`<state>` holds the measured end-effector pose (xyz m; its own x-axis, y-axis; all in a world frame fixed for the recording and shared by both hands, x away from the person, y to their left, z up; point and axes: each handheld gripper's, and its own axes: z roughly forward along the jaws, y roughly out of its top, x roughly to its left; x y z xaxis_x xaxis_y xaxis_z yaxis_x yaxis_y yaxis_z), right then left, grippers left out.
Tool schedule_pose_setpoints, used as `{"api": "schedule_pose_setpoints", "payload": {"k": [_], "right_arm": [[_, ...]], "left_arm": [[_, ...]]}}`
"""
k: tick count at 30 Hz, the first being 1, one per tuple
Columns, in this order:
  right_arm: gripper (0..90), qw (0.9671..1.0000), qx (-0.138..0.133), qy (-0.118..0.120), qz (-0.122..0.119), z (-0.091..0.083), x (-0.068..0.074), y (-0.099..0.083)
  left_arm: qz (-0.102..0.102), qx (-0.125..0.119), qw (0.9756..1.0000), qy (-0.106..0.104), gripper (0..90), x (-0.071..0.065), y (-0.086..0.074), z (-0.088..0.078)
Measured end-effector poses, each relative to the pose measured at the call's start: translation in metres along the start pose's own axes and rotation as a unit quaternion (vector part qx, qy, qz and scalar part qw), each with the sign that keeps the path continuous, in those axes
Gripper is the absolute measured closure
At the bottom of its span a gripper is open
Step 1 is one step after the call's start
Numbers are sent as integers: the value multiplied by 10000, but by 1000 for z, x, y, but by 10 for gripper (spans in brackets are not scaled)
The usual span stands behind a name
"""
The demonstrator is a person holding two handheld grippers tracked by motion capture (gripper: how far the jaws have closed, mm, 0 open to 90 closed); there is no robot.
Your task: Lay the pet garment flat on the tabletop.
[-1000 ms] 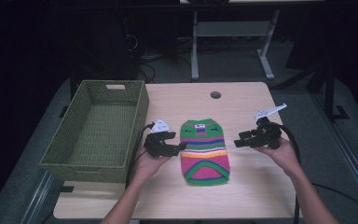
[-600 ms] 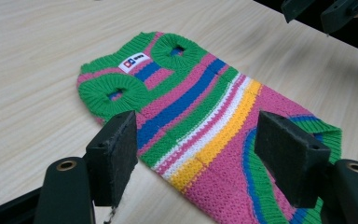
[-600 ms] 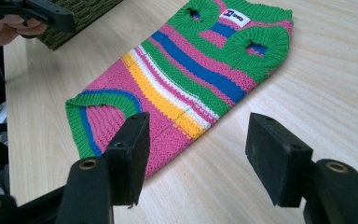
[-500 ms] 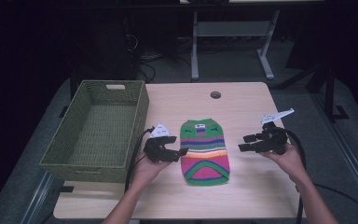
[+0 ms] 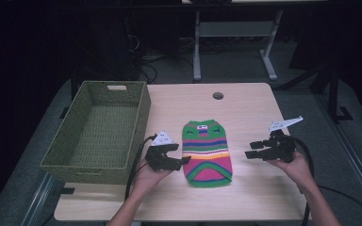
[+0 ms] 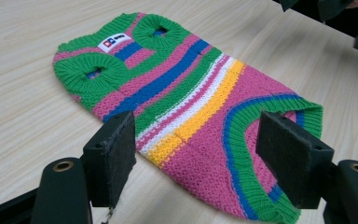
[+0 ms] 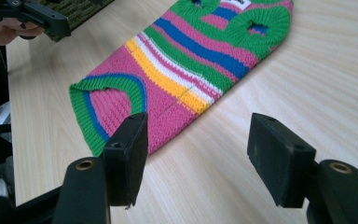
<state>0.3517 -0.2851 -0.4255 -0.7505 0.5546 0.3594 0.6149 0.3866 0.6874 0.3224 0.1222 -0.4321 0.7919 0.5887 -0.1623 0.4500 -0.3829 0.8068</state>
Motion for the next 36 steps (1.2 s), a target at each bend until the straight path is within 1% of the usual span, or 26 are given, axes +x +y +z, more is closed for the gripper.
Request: {"api": "schedule_pose_setpoints", "payload": {"k": [9, 11, 13, 18, 21, 25, 26, 27, 28, 31, 32, 36], "right_arm": [[368, 10000, -18, -27, -20, -4, 2, -10], [366, 10000, -44, -24, -3, -6, 2, -13], [353, 10000, 0, -29, 27, -7, 3, -15], [346, 10000, -55, -49, 21, -9, 5, -19], [340, 10000, -67, -53, 23, -10, 5, -22], [335, 9999, -73, -87, 17, -12, 6, -26], [334, 9999, -82, -81, 61, -13, 7, -28], [329, 9999, -47, -102, 34, -13, 6, -29], [328, 9999, -61, -103, 85, -15, 7, -30], [327, 9999, -95, -124, 62, -17, 9, -32], [327, 9998, -91, -142, 49, -18, 9, -35], [322, 9998, -128, -151, 84, -21, 9, -41]], "left_arm": [[36, 19, 10000, -42, 281, -4, -6, -3], [34, 20, 10000, -61, 281, -6, -7, -3], [49, 24, 10000, -79, 280, -8, -8, -5], [61, 35, 9999, -114, 277, -10, -11, -6], [88, 56, 9999, -117, 272, -11, -12, -6], [60, 65, 9999, -91, 257, -11, -14, -8], [43, 81, 9999, -87, 250, -12, -15, -8], [29, 78, 9999, -93, 246, -12, -16, -8], [52, 82, 9999, -82, 242, -12, -17, -9], [51, 83, 9999, -88, 231, -13, -18, -10], [80, 98, 9999, -74, 228, -14, -18, -11], [81, 116, 9999, -75, 222, -15, -20, -12]]}}
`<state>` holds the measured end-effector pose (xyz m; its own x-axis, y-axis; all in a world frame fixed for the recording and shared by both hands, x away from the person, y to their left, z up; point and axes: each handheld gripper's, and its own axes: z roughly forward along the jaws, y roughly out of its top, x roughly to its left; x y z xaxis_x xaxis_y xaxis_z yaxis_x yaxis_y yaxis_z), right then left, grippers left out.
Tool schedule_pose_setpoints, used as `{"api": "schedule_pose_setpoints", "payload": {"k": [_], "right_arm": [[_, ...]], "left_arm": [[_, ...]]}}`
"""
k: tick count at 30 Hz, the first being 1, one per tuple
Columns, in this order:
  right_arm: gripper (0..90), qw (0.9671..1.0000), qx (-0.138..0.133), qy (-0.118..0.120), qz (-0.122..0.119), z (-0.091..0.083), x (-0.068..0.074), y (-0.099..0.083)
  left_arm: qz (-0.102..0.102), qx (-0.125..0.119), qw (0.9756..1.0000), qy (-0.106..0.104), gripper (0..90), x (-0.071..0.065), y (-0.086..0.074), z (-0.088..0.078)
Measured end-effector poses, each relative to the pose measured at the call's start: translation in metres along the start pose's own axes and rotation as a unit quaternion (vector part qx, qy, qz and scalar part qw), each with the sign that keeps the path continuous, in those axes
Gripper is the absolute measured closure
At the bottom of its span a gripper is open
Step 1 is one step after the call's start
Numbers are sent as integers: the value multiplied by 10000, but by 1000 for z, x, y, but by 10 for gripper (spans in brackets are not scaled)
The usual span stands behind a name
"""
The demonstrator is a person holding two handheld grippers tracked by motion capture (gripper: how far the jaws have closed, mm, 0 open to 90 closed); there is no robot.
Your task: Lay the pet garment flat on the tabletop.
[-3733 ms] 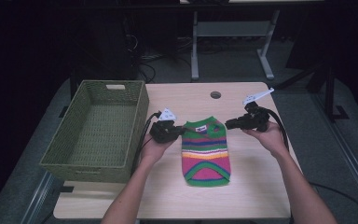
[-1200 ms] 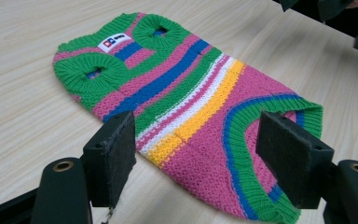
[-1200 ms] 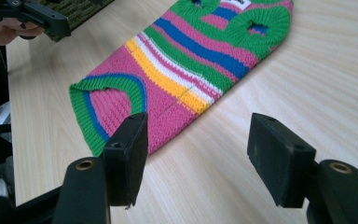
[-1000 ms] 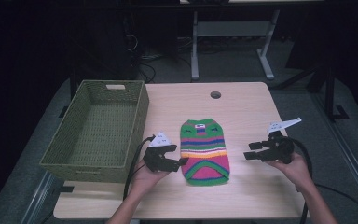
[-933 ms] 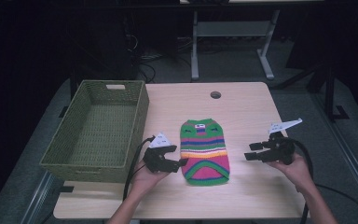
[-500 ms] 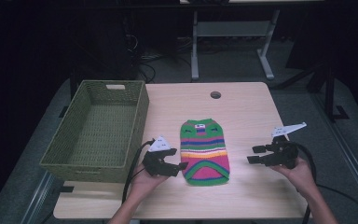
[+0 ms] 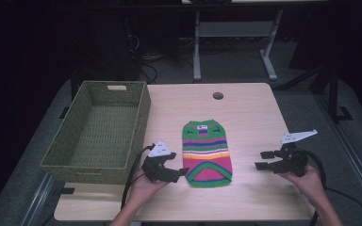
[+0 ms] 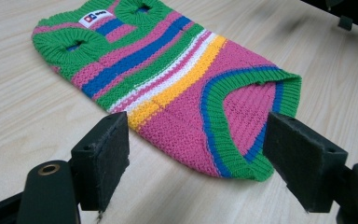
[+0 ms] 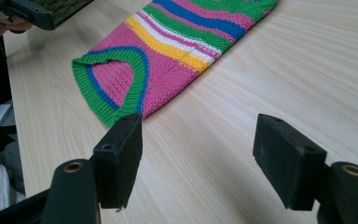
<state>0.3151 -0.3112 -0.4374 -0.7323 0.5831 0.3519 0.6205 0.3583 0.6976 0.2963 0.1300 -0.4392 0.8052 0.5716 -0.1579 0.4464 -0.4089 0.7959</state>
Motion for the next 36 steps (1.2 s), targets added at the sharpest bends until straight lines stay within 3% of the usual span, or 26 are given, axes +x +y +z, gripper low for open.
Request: {"api": "schedule_pose_setpoints", "payload": {"k": [20, 29, 31, 36], "right_arm": [[299, 9999, 49, -108, 45, -4, 6, -22], [299, 9998, -91, -153, 21, -11, 14, -36], [295, 9998, -141, -128, 41, -13, 17, -42], [278, 9994, -302, -175, 80, -17, 20, -56]], "left_arm": [[40, 18, 9999, 92, 221, -3, -15, -11], [18, 3, 9999, 125, 221, -7, -24, -17], [-20, -41, 10000, 50, 221, -8, -25, -19], [107, -92, 9999, 89, 220, -13, -29, -22]]}}
